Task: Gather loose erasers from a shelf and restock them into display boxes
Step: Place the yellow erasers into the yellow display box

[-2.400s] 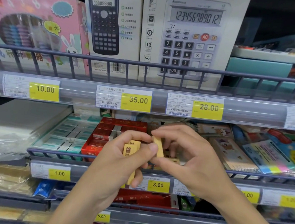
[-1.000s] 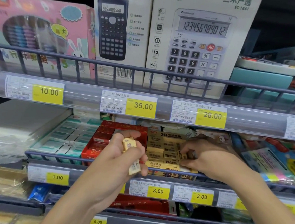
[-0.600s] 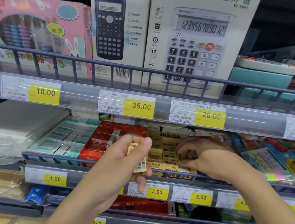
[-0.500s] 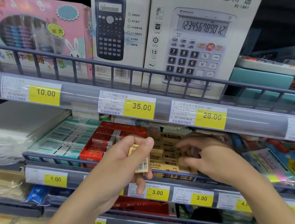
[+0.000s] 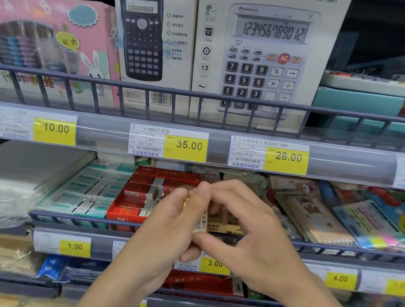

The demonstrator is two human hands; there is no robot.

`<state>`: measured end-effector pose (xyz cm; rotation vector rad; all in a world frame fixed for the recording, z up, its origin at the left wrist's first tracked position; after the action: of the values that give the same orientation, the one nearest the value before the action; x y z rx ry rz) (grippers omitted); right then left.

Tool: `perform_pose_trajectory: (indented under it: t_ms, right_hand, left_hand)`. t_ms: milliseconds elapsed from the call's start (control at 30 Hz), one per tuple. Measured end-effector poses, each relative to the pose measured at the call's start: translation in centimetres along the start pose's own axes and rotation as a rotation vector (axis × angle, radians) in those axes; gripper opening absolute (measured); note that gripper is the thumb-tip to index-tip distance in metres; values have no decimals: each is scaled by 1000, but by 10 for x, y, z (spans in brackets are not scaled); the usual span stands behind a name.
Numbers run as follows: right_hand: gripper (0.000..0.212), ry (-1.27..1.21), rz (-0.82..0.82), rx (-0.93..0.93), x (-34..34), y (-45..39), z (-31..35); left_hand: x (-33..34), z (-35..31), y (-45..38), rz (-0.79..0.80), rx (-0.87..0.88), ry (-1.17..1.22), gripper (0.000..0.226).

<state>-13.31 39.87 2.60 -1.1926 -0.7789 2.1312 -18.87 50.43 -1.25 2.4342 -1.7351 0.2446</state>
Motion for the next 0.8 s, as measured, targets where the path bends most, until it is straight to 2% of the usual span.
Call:
perform_pose_trajectory:
  t_ms: [67, 100, 200, 300, 433, 667, 800]
  right_hand:
    - [49, -93, -70, 11, -3, 2, -3]
    - [51, -184, -110, 37, -6, 4, -7]
    - [48, -463, -171, 96, -11, 6, -14]
    - [44, -538, -187, 96, -13, 7, -16]
    - [45, -531, -198, 40, -13, 11, -11]
    - [42, -307, -197, 52, -13, 21, -13]
    - [39, -185, -195, -17, -14, 21, -7]
  left_hand:
    - [-2, -1, 1, 26, -2, 43, 80]
    - [-3, -1, 2, 43, -8, 55, 76]
    - [-9, 0, 4, 55, -32, 37, 47]
    - [-14, -1, 4, 36, -17, 20, 34]
    - [-16, -3, 5, 17, -7, 37, 37]
    - [-15, -6, 5, -6, 29, 74, 30]
    - [-13, -7, 9, 4, 43, 39, 27]
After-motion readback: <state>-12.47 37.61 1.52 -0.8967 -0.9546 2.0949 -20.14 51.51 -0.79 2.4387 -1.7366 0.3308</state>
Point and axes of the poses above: each hand's wrist, its own y-axis away from the middle knuckle, its own x-axis out of the palm, z = x × y, the point moved 7 cm from there along -y, towards the middle knuckle, and after that the axes turned 7 degrees about -x, right-handed, at the moved point
